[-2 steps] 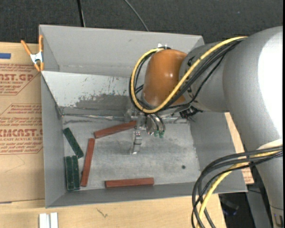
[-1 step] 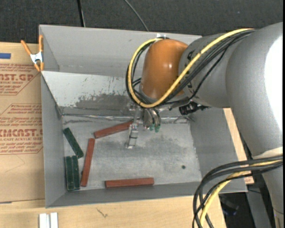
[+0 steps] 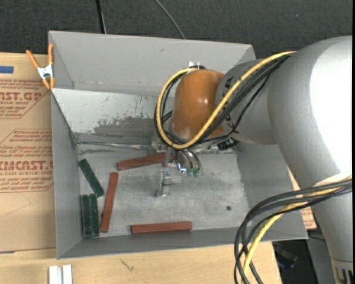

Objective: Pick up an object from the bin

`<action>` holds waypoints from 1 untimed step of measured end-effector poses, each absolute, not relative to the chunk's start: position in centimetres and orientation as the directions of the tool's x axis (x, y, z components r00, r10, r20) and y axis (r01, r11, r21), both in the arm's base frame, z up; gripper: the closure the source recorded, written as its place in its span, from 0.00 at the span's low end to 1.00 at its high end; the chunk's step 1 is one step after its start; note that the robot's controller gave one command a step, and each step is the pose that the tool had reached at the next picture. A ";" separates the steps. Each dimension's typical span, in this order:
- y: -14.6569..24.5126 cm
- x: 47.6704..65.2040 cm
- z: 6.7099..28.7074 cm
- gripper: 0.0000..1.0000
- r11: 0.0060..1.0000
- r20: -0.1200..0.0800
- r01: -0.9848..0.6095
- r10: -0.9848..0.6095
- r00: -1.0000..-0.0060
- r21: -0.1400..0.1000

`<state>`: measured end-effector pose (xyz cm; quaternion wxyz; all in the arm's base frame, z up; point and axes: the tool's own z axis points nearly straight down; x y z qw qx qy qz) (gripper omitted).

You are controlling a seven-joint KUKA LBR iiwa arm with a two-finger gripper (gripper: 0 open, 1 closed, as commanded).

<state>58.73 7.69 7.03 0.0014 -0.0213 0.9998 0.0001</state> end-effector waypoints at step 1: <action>8.2 58.7 7.0 1.00 0.994 -0.003 0.108 0.108 -0.994 0.001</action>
Offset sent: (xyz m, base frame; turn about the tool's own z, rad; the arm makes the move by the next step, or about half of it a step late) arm 0.0000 0.0000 0.0000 0.0000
